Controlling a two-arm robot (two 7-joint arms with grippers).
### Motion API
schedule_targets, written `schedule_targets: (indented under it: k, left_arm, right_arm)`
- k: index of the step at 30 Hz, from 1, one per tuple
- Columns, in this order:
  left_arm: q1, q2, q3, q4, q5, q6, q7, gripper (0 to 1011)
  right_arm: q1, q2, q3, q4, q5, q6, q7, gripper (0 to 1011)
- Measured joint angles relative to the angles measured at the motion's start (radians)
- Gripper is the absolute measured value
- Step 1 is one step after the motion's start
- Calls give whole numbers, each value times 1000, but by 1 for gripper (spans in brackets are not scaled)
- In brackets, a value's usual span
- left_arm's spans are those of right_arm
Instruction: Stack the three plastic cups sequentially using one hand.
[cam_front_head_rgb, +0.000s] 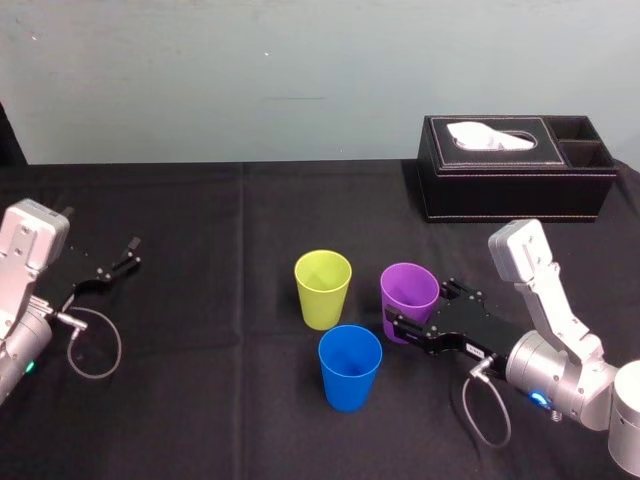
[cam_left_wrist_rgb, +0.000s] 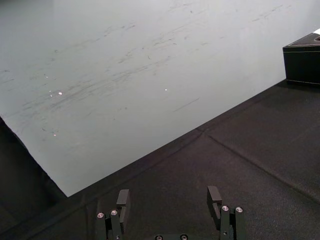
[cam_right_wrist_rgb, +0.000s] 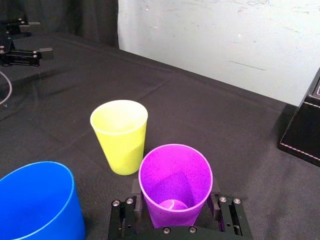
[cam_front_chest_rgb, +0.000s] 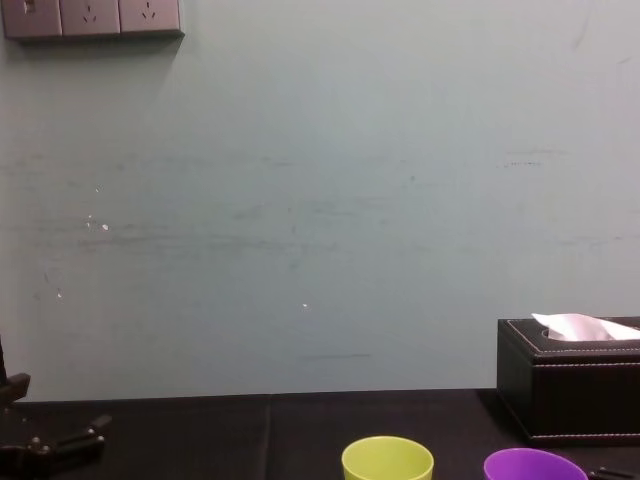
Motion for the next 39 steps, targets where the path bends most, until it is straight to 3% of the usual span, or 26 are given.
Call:
schedule_targets:
  k: [11,24,31,39]
  left_arm:
    - [0,0,0,0,0,0,0,1010]
    - [0,0,0,0,0,0,0,1010]
    - [0,0,0,0,0,0,0,1010]
    - [0,0,0,0,0,0,0,1010]
  right_arm:
    - [-1,1,1,-1,1,-1,0,723]
    - [-1,1,1,-1,2,-1,0,722]
    - [-17,8,19,-33,2,5,-3,722]
    - [-35,30,56,-107,18,56,-16,722]
